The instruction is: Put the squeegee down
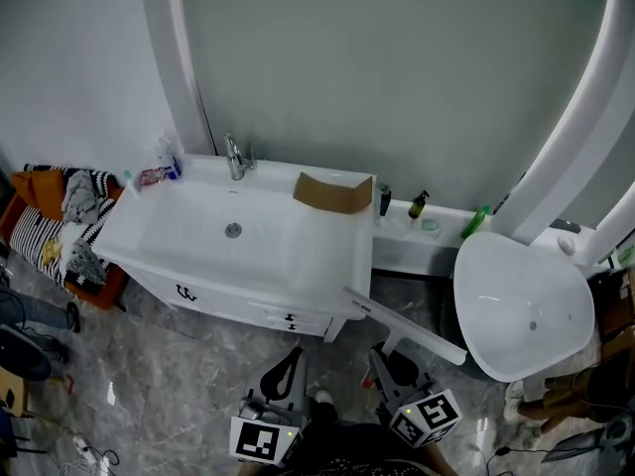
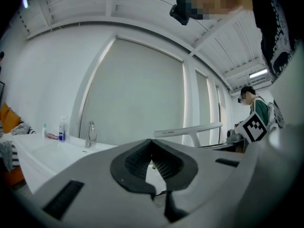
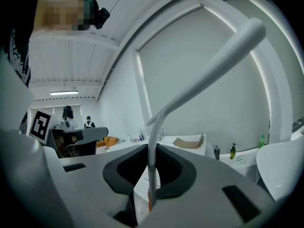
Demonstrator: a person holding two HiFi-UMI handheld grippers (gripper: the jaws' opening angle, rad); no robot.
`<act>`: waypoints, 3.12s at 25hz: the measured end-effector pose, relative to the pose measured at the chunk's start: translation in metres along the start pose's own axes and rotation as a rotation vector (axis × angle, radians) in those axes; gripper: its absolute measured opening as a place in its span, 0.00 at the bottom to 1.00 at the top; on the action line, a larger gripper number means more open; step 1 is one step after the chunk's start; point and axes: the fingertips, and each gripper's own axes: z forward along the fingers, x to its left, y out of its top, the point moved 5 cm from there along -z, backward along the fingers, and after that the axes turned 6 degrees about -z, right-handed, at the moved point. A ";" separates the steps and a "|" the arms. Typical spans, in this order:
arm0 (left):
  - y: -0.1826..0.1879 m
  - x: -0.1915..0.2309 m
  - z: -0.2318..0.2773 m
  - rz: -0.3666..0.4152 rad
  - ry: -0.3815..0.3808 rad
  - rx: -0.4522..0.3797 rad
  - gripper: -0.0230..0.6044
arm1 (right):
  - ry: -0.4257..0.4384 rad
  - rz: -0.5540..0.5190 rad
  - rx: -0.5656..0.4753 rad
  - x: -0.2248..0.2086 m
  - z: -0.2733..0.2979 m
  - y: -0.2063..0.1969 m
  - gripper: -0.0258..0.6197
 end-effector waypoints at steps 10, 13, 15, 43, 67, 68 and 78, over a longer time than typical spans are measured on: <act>0.003 0.008 0.027 0.013 0.021 0.000 0.04 | 0.028 0.028 -0.014 -0.017 0.024 0.004 0.13; 0.002 0.013 0.036 0.026 0.012 0.015 0.04 | 0.017 0.036 -0.017 -0.021 0.033 0.004 0.13; 0.002 0.020 0.043 0.025 0.003 0.018 0.04 | 0.007 0.044 -0.010 -0.023 0.040 0.002 0.12; 0.030 0.156 0.151 -0.029 -0.116 0.084 0.04 | -0.193 0.125 -0.017 -0.044 0.181 0.020 0.13; 0.020 0.151 0.231 -0.034 -0.041 0.140 0.04 | -0.105 0.165 0.044 -0.131 0.226 0.021 0.13; 0.019 0.150 0.231 -0.040 -0.040 0.141 0.04 | -0.104 0.170 0.045 -0.132 0.225 0.020 0.13; 0.025 0.167 0.235 -0.026 -0.047 0.136 0.04 | -0.096 0.220 0.037 -0.126 0.239 0.020 0.12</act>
